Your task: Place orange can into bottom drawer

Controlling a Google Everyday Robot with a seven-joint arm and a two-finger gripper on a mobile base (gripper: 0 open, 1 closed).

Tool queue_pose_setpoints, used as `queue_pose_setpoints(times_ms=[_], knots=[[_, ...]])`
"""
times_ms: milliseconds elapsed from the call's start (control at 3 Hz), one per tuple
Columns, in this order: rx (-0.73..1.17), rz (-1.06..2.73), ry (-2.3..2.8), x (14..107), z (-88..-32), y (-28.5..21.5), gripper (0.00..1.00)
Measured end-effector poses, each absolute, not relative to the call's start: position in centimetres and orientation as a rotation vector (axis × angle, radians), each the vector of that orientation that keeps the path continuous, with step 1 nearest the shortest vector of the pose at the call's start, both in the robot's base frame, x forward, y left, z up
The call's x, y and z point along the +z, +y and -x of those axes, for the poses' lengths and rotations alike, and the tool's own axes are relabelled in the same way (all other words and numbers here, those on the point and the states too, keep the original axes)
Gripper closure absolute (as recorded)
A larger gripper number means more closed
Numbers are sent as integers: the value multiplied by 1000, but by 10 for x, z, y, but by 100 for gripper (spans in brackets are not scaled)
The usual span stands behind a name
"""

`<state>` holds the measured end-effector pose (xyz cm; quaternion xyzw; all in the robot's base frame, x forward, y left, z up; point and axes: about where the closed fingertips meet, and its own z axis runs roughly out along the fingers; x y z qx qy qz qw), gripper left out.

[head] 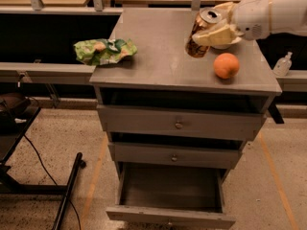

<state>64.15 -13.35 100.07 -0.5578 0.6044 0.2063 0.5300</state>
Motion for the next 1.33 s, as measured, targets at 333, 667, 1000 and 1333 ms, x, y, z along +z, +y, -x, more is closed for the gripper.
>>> queue_pose_setpoints(times_ms=[333,667,1000,1333], knots=[[464,1372,1400,1009,-600,-129,100],[496,1378,1426,1004,-603,-128,100],[654,1405,1446,949,-580,-131,100],[798,1490,1513,866,-535,-151,100]])
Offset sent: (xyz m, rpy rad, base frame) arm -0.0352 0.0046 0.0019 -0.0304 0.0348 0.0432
